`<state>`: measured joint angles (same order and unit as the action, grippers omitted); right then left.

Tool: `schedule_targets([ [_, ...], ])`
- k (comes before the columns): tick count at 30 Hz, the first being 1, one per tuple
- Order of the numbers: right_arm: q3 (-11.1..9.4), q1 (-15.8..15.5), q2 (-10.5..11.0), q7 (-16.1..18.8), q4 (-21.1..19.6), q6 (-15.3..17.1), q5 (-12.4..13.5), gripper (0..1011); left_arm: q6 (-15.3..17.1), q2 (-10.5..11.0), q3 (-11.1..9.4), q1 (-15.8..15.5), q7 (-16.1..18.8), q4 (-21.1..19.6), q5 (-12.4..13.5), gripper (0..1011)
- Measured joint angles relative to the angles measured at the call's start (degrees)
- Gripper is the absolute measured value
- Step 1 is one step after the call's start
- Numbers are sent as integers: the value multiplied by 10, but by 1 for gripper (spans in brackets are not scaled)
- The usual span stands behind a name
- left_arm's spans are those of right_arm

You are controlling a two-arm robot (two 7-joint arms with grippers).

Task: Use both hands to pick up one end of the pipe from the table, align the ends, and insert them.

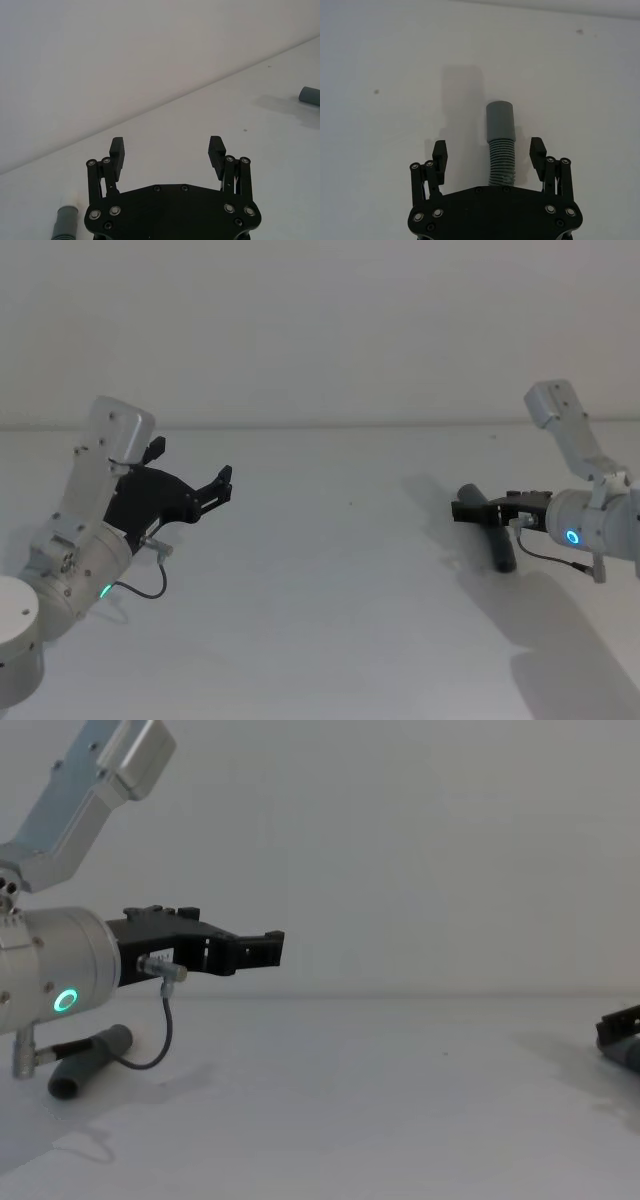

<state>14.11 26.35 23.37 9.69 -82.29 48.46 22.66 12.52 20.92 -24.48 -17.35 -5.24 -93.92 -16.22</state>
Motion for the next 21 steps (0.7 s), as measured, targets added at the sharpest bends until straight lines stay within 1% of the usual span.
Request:
schedule_targets([
  [10,12,26,-3,13,54,-6,-10,1002,0,0,0,0,0,0,0,1001],
  [21,12,40,-11,14,92,-14,-17,1002,0,0,0,0,0,0,0,1001],
])
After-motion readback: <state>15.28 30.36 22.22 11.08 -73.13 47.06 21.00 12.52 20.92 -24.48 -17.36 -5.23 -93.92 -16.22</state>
